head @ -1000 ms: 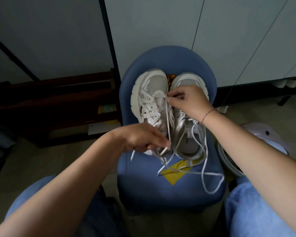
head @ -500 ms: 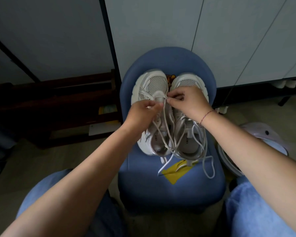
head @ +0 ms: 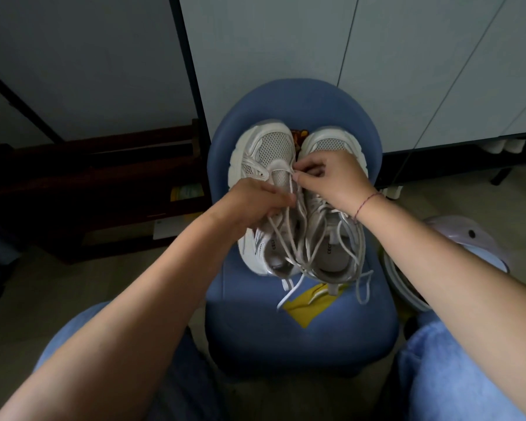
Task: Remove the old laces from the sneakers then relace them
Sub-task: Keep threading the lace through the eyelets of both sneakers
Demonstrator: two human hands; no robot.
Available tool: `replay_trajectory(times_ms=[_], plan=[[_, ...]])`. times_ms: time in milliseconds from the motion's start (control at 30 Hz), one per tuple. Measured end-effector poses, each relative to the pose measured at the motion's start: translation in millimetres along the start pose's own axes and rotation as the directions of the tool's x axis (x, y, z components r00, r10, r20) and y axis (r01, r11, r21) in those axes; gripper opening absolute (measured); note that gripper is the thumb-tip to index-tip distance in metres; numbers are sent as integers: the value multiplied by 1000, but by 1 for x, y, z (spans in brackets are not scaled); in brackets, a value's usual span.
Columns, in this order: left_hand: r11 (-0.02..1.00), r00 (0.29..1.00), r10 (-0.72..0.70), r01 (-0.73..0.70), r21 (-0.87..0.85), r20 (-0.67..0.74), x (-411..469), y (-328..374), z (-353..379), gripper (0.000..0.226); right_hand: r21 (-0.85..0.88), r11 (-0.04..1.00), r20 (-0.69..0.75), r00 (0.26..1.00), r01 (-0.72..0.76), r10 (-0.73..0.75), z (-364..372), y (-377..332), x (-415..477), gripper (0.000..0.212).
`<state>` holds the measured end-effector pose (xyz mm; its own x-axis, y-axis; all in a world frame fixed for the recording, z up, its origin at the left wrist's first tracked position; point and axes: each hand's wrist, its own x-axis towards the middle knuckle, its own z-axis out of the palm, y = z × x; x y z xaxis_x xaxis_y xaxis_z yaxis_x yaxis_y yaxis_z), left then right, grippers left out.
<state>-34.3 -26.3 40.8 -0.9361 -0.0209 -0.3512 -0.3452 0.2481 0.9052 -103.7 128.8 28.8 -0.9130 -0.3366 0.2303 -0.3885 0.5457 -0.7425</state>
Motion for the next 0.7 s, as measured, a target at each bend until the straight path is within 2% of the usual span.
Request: replay_trajectory(times_ms=[133,300,433,600,700], plan=[[979,971,-36,-12,201,235,-20,-9,-5,16,-1,1000,-3,1000,6,-6,0,0,0,19],[953,888,-108,-35,301,446,-40,-22,-4,12,-1,1000,-3,1000,10,-10,0,1,-1,19],[933,830,-176,-31,358,530,-47,-28,-1,10,-1,1000,-14,1000,18,-18,2,1,-2,20],[929,815,-179,-44,367,551,-45,-30,-3,13,-20,999,-16,999,37,-37,3,0,-3,18],[918,739,-191,-99,384,646,-47,-28,-1,17,-25,999,-10,999,35,-35,3,1,-3,18]])
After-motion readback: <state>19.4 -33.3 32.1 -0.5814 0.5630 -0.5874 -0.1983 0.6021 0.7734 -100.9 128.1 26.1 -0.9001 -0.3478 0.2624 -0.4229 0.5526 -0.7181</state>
